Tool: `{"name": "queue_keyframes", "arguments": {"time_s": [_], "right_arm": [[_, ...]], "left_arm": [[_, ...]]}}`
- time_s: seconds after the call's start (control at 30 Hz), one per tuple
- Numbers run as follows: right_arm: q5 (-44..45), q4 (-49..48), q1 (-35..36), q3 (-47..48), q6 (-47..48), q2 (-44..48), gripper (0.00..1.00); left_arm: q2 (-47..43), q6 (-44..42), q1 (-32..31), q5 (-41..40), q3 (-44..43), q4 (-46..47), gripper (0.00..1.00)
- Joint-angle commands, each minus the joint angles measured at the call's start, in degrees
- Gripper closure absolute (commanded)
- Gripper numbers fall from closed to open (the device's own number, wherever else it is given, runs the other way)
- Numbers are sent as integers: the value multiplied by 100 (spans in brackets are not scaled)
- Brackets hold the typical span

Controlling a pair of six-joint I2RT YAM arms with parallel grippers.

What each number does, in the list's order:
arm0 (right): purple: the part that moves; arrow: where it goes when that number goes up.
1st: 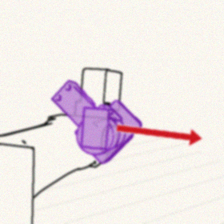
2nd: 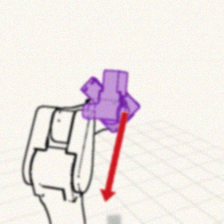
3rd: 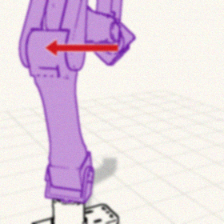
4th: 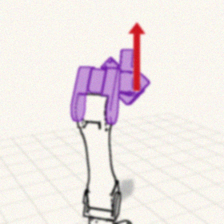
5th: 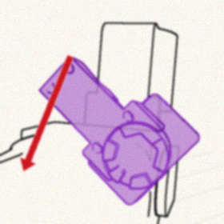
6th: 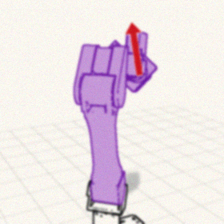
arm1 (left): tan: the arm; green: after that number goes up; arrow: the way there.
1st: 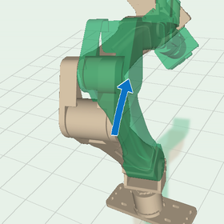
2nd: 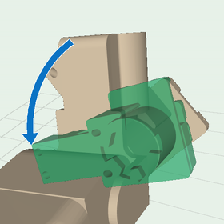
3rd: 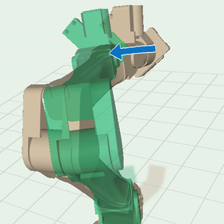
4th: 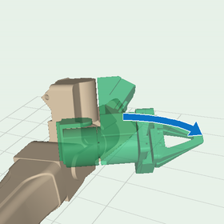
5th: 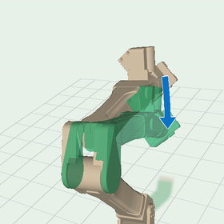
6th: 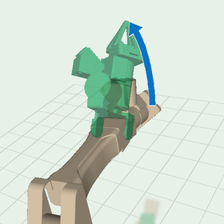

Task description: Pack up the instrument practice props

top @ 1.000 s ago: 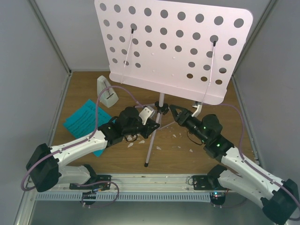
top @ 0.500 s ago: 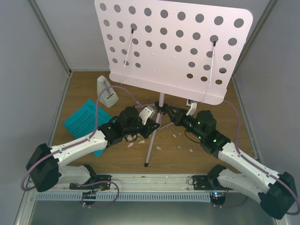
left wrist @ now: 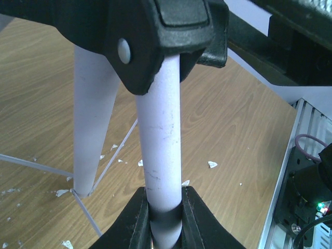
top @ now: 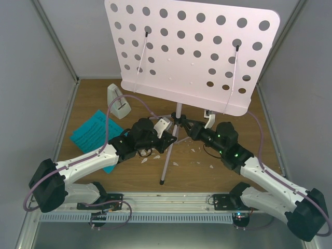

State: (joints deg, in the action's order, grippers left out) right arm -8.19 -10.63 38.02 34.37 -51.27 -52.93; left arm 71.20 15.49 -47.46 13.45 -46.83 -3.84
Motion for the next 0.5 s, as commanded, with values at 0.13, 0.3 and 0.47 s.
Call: {"name": "queue_keyframes", "arguments": {"time_s": [0.13, 0.3, 0.47], "right_arm": [[-170, -237, -5, -137, 116, 64, 77], [-238, -245, 1, -107, 689, 64, 87], [-165, -112, 71, -48, 2087, 134, 89]], "left_arm": [[74, -263, 35, -221, -120, 134, 100], [65, -273, 35, -233, -116, 122, 100], [68, -274, 35, -229, -121, 125, 100]]}}
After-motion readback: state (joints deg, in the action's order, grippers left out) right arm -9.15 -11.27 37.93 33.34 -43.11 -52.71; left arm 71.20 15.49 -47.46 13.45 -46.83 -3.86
